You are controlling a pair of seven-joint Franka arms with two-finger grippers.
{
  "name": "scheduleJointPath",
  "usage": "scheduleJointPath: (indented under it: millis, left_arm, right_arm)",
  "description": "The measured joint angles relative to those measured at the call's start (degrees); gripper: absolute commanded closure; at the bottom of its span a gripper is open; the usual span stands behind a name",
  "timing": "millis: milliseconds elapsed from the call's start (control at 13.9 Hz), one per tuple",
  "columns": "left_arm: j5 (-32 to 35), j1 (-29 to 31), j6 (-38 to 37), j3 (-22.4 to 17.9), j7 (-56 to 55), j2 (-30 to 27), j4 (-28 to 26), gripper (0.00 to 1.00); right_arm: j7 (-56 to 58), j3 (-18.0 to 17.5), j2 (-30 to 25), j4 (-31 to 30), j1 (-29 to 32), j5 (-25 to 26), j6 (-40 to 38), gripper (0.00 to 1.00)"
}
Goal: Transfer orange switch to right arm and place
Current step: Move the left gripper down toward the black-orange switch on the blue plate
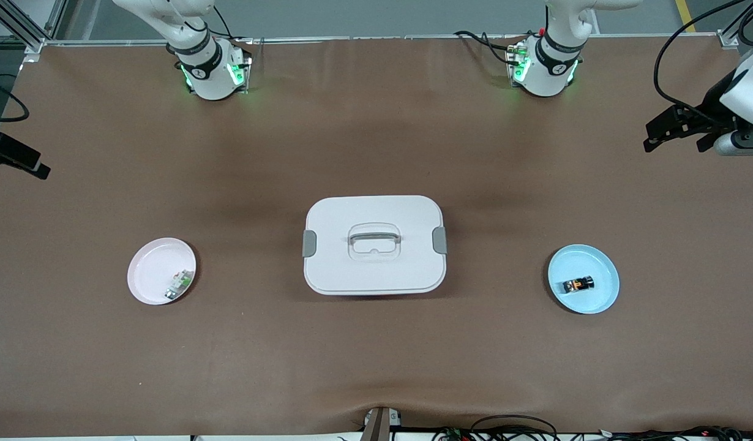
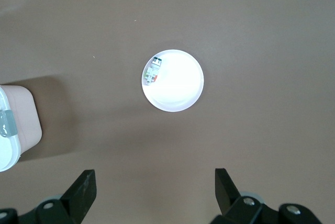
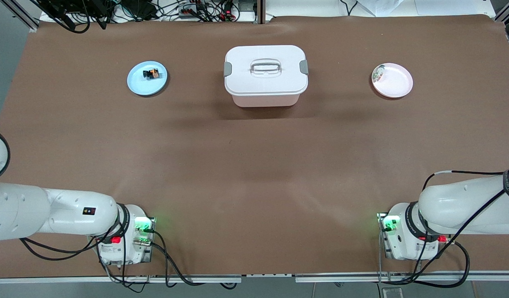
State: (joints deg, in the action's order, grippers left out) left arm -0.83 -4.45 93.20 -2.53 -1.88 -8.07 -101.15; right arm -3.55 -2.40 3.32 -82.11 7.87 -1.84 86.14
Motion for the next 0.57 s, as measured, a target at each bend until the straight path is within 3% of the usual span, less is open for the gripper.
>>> scheduleJointPath:
  millis: [574]
  left_arm:
    - [0.0,0.15,0.0,0.0,-0.06,0.41,0.0,0.0]
  right_arm:
    - [1.16,0.02,0.0,-0.15,1.19,-0.52,-0.16,0.0]
